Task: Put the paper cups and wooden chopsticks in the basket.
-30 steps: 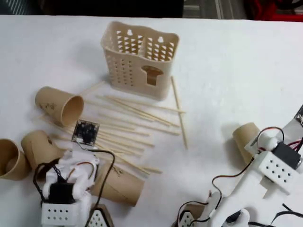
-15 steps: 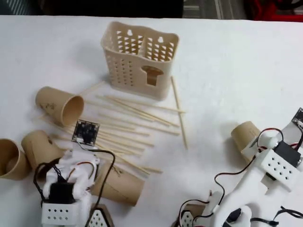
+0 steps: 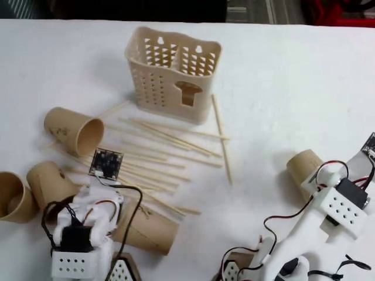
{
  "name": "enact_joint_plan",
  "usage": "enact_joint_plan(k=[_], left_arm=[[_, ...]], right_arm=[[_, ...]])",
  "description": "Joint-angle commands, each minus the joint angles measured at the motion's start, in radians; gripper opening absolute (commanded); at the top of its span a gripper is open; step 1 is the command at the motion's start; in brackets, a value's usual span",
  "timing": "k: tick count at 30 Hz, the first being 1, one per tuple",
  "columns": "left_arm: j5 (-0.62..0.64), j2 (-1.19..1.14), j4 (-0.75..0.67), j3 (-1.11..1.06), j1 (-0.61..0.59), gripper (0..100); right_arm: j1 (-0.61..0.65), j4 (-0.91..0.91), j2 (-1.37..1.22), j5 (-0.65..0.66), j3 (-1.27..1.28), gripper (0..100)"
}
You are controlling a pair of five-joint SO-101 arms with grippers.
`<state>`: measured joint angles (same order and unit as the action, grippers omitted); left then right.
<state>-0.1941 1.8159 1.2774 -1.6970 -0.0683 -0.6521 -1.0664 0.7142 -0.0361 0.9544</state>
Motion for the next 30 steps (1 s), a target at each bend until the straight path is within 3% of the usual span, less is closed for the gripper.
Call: enact_joint_plan(k=[1,4,7,12,18,30], left_arm=[[-0.008,0.007,0.003,0.003,0.001,2],[-0.008,0.007,0.003,0.003,0.001,2],[-0.008,0.007,0.003,0.003,0.001,2],[-0.008,0.007,0.003,0.003,0.001,2],[-0.008,0.007,0.003,0.003,0.001,2],[-0.008,0.007,0.003,0.003,0.001,2]], right_arm=[[-0.004,0.039,0.005,-0.002,0.002,8.0],[-0.002,0.061,0.007,0.000,-0.002,1.5],[-0.002,0.065,0.007,0.020,-0.002,2.4],[0.035,0.061,0.007,0.172,-0.014,1.9],[0.036,0.053,0.007,0.184,-0.101,1.9],[0.193,-0.191,0.007,0.184,-0.374,1.9]])
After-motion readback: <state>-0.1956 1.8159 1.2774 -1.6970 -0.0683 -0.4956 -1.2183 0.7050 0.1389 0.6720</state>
